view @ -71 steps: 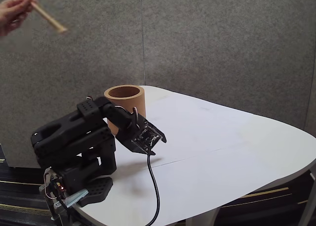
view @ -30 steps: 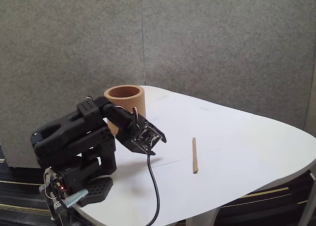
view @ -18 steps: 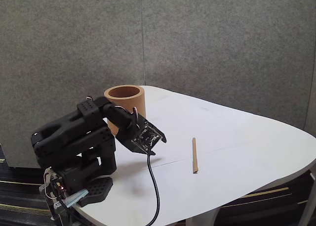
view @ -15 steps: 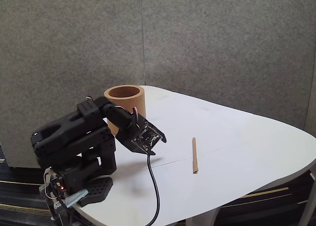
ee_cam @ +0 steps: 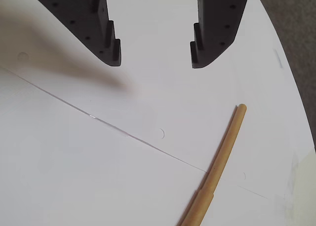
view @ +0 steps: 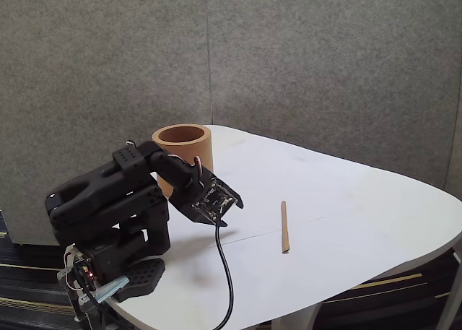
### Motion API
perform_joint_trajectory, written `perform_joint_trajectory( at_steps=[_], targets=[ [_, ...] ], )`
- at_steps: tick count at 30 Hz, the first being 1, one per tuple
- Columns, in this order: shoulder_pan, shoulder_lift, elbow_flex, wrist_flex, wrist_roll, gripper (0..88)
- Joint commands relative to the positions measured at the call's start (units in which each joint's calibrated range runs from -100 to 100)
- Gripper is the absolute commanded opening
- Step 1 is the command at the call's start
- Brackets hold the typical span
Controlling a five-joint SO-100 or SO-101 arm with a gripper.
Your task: Grab the pen and put it in the pen holder.
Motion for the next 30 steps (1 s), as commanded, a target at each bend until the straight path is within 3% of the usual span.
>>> perform_joint_trajectory(
  at_steps=[1,30],
  targets=[
    [0.15,-0.45,-0.72,-0.34,0.11,19.4],
    [0.29,-0.45,-1.90,-1.69,0.11,19.4]
  ],
)
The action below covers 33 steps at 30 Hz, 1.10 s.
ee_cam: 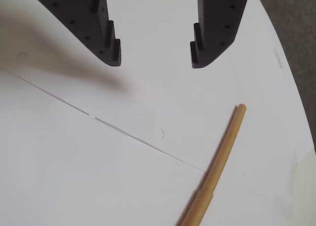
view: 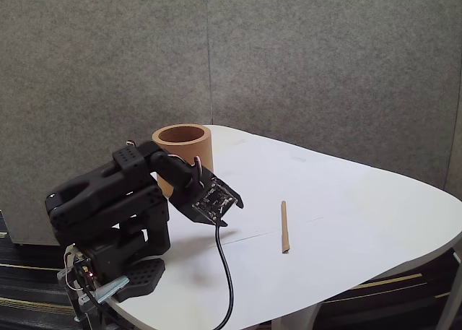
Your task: Grab the pen and put it in the pen holder.
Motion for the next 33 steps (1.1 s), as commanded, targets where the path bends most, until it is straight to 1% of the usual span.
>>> perform_joint_trajectory(
  at_steps=[1,4,13,17,20,23,33],
  targets=[
    [0.29,-0.45,-2.80,-2.37,0.11,19.4],
    [0.37,-0.45,-6.86,-3.98,-0.21,19.4],
    [0.59,-0.45,-14.26,-3.98,-0.26,19.4],
    [0.95,-0.37,-22.11,-3.39,-0.21,19.4],
    [3.44,-0.04,-29.24,-3.22,-0.10,19.4],
    [5.49,0.77,-32.04,-3.14,0.06,19.4],
    [11.49,10.53,-32.40,-3.05,0.11,19.9]
  ],
)
